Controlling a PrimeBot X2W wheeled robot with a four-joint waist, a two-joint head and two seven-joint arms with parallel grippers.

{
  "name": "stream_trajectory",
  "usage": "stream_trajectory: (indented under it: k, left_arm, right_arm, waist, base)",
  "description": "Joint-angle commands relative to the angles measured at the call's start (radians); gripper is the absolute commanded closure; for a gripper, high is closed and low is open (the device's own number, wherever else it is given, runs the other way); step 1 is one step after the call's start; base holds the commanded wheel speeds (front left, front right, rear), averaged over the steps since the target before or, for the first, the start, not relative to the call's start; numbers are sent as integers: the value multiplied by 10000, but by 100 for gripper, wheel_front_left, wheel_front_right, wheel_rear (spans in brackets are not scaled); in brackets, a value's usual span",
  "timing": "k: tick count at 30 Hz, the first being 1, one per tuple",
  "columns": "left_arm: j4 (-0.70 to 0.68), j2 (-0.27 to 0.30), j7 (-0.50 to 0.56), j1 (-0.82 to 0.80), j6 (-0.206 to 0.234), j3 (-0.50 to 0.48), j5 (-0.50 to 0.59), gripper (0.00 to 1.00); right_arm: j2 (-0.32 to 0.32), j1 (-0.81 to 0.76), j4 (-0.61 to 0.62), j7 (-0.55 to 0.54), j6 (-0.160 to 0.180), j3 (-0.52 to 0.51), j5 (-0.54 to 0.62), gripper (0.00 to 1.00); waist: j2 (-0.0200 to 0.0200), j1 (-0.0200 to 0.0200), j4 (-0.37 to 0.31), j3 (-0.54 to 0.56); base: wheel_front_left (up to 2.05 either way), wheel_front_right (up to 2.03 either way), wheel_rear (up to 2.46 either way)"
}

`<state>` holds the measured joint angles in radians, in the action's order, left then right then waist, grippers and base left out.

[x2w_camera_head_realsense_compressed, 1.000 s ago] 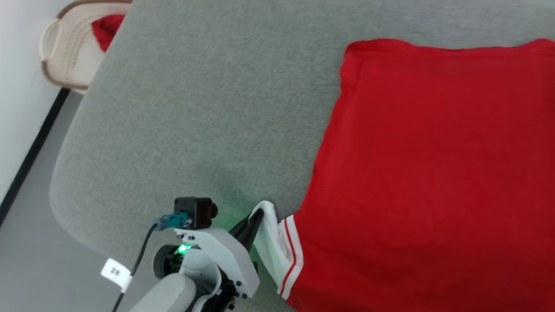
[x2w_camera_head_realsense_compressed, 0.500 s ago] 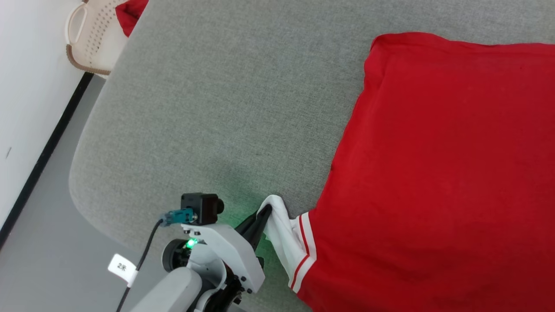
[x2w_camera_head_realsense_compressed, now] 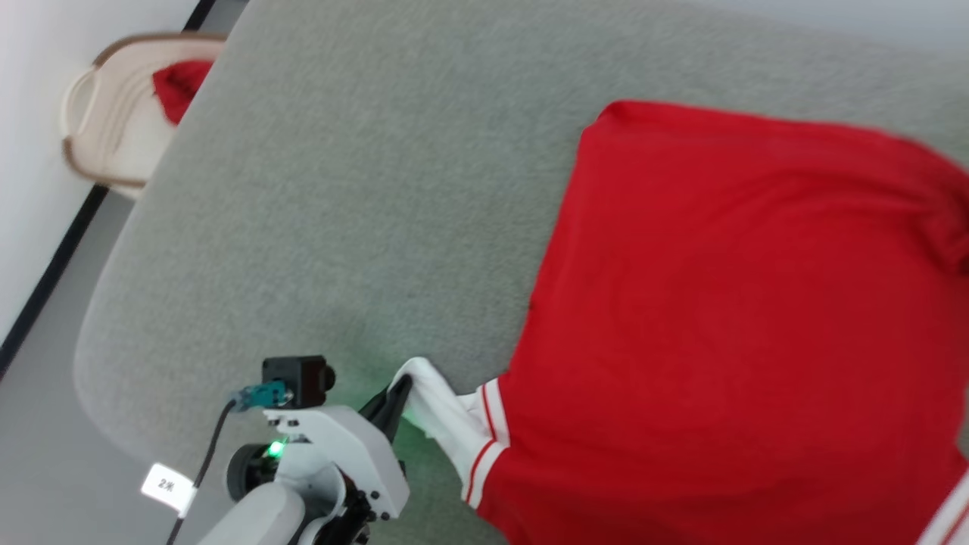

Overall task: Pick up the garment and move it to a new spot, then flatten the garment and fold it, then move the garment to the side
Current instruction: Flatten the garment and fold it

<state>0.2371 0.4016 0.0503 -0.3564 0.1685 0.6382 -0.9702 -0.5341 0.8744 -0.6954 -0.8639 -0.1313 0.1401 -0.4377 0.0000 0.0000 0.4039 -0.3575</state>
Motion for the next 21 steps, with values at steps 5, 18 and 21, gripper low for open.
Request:
stream_trajectory:
  k: [5, 18, 21]
  left_arm:
    - [-199, 357, 78, 479, 263, -150, -131, 100]
    - [-801, 942, 141, 1307, 733, -398, -321, 100]
    - [-946, 1036, 155, 1439, 820, -428, -332, 100]
  right_arm:
    - [-283, -2091, 1529, -327, 9, 67, -992, 100]
    - [115, -6170, 4984, -592, 9, -1461, -1434, 100]
    - [426, -7085, 5586, -675, 9, -1911, -1237, 100]
  waist:
    - [0, 0, -1169, 1131]
    - [0, 0, -2308, 1830]
    - [0, 0, -2512, 1925]
  base:
    - [0, 0, 0]
    - [0, 0, 0]
    - [0, 0, 0]
